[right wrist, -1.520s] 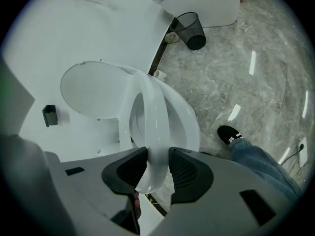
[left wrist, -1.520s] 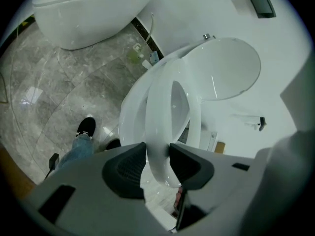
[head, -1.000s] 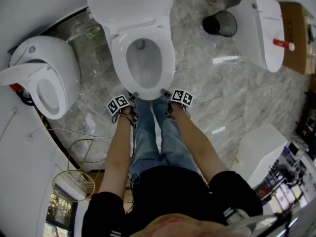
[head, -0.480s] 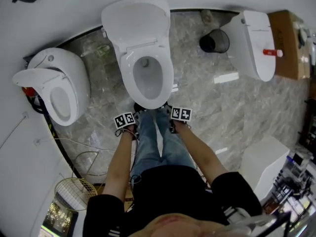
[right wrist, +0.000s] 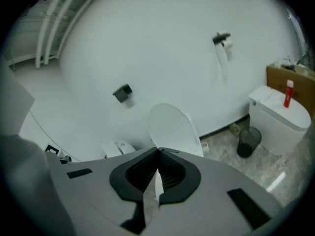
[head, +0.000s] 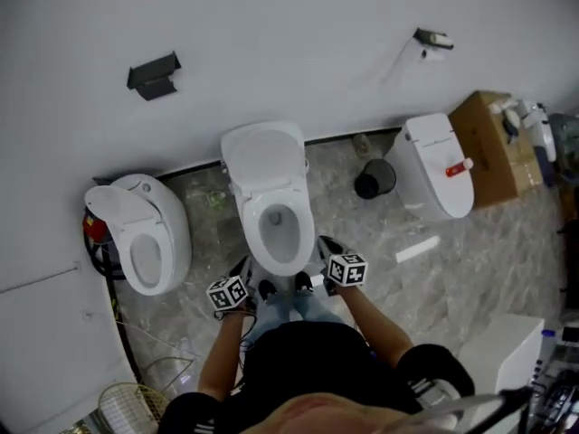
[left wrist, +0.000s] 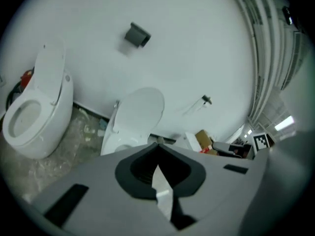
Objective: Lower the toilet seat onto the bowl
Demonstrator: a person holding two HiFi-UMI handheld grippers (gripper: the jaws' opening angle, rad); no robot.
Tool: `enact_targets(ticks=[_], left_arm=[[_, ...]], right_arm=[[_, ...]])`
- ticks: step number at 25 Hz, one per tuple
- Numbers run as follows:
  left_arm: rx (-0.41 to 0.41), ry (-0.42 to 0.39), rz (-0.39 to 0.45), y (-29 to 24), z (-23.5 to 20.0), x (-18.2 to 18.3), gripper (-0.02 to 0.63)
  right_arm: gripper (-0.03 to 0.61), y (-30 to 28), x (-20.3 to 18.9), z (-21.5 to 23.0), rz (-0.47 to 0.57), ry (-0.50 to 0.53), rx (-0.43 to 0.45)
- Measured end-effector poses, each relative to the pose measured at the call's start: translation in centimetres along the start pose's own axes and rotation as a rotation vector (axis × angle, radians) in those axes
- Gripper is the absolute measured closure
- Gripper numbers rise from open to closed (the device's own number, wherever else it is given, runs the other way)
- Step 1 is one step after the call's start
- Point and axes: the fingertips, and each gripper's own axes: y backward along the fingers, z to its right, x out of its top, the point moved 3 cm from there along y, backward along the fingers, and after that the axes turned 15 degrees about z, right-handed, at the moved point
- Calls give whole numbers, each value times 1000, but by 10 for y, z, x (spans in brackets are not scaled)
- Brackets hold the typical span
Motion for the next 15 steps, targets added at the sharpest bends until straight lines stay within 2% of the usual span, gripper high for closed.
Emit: enact_targets(ticks=[2, 6, 10, 13, 15], left_arm=[[-35, -54, 126, 18, 32, 44, 606], [-77, -255, 337, 54, 90, 124, 606], [-46, -430, 539, 102, 134, 184, 606], [-23, -505, 670, 127, 153, 217, 606], [-22, -539, 726, 135, 160, 229, 606]], right_arm=[[561, 17, 57, -24, 135, 61, 43], [561, 53, 149, -74, 339, 197, 116], [560, 96, 206, -115, 514, 309, 119], [561, 120, 237, -134, 634, 363, 96], [561, 129, 249, -146, 687, 388, 101]])
